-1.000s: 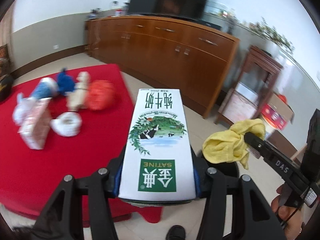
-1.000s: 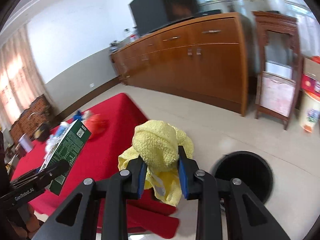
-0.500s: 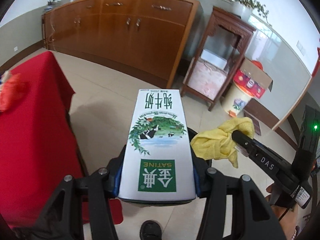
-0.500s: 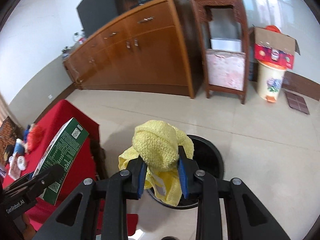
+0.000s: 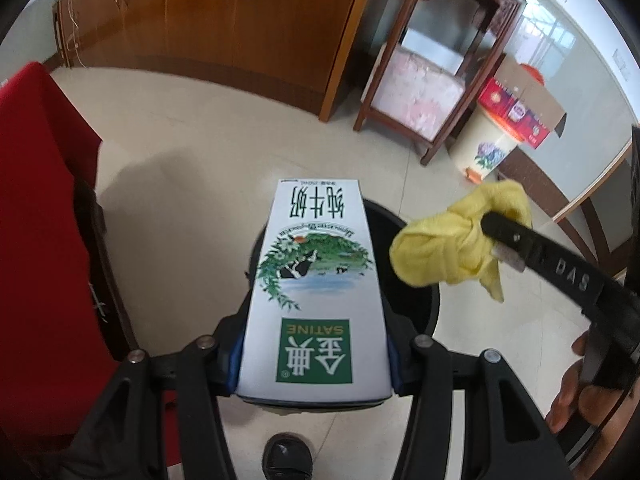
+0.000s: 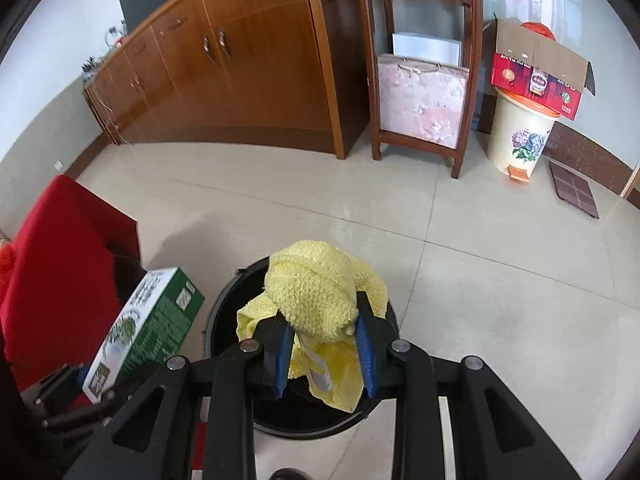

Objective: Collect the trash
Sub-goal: 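Carry the milk carton and yellow cloth to the bin and release both, then move both tools back over the table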

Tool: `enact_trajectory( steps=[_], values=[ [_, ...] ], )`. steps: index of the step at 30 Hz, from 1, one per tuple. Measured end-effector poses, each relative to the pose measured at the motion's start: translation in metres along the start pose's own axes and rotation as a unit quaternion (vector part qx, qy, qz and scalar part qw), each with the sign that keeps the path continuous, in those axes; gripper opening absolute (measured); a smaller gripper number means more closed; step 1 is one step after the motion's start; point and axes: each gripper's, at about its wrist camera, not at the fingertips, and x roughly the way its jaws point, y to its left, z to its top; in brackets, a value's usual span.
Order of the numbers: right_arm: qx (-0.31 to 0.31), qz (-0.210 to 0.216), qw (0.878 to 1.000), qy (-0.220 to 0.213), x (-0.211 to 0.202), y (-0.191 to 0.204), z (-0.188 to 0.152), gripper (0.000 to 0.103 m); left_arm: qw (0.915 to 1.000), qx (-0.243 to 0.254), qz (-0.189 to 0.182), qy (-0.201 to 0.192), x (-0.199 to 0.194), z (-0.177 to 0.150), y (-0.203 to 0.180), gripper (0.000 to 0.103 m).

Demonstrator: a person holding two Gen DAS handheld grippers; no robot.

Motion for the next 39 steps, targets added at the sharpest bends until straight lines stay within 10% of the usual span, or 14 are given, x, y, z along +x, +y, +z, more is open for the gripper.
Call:
enact_trajectory(
  steps=[7, 12, 16, 39],
  values=[
    [0.001, -0.023, 0.998, 0.057, 0.040, -0.004, 0.003, 0.031, 0.9985, -0.027, -0.009, 0.046, 0.039, -0.002, -0.001, 0.055],
    [-0.002, -0.045, 0.997, 0.061, 0.046, -0.003, 0.007, 0.058, 0.9970, -0.033, -0.006, 0.070, 0.052, -0.002, -0.002, 0.062],
    [0.004, -0.061, 0.998, 0.034, 0.031, -0.004, 0.012, 0.059, 0.9983, -0.026, 0.002, 0.051, 0.042, 0.005, -0.002, 0.069],
    [-0.011, 0.046, 0.997, -0.053, -0.079, 0.090, -0.009, 0.076, 0.9863, -0.066, 0.100, -0.113, -0.164, -0.011, 0.077, 0.070]
  ],
)
